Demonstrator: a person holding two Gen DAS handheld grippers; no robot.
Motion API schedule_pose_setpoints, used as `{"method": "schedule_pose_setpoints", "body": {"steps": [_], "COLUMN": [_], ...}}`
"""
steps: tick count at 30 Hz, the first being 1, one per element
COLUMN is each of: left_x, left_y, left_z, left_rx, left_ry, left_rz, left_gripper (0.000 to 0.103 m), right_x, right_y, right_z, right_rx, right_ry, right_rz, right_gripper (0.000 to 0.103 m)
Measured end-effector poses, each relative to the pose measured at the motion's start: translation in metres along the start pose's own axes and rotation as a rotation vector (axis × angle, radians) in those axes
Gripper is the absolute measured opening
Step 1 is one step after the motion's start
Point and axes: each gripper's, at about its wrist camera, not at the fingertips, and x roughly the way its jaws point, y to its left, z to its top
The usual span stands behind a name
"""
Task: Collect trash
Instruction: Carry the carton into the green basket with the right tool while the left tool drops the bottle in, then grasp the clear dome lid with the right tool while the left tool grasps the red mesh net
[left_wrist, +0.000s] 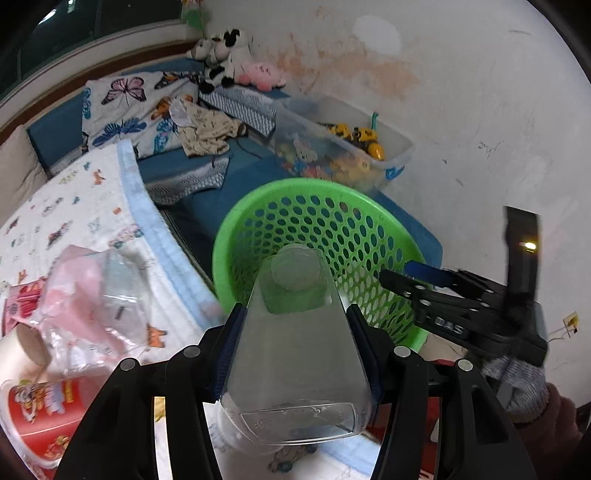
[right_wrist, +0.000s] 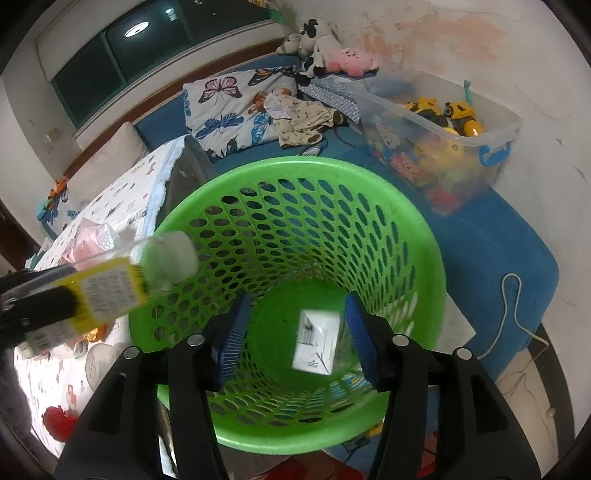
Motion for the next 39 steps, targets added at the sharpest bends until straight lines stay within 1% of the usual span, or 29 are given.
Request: {"method": "schedule_pose_setpoints", "body": {"steps": [8, 11, 13, 15, 19, 23, 28, 32, 38, 39], "left_x": [0.034, 0.036, 0.035, 0.030, 0.014, -0.016, -0.056, -0.086, -0.117, -0.121], "left_y": [-0.012, -0.015, -0.018, -0.021, -0.020, -0.011, 0.007, 0.027, 0.053, 0.057], "left_z": [0.005, 0.007, 0.008, 0.007, 0.001, -0.011, -0.033, -0.058, -0.101, -0.107], "left_rx": [0.014, 0.018, 0.020, 0.032, 0.039, 0.031, 0.010, -0.021, -0.067, -0.075], "left_ry": [0.077, 0.073, 0.071, 0.054, 0.028, -0.021, -0.076, -0.115, -0.140, -0.142], "left_rz": [0.016, 0.002, -0.001, -0.006, -0.005, 0.013, 0.056, 0.095, 0.147, 0.151], "left_gripper": [0.054, 0.055, 0.063, 0.063, 0.063, 0.063, 0.063, 0.063, 0.063, 0.065], "right_x": [-0.013, -0.018, -0.021, -0.025, -0.034, -0.046, -0.057, -0.061, -0.060, -0.059], "right_y": [-0.008, -0.010, -0.011, -0.010, -0.002, 0.014, 0.036, 0.060, 0.102, 0.110], "right_z": [-0.007, -0.009, -0.010, -0.012, -0.016, -0.024, -0.037, -0.050, -0.065, -0.067], "right_rx": [0.028, 0.040, 0.052, 0.055, 0.043, 0.007, -0.028, -0.079, -0.167, -0.185], "right_ry": [-0.018, -0.024, -0.028, -0.032, -0.040, -0.054, -0.055, -0.046, -0.039, -0.040], "right_rz": [0.019, 0.026, 0.031, 0.035, 0.051, 0.070, 0.114, 0.150, 0.194, 0.198], "right_gripper": [0.060, 0.060, 0.060, 0.060, 0.061, 0.064, 0.066, 0.067, 0.070, 0.070]}}
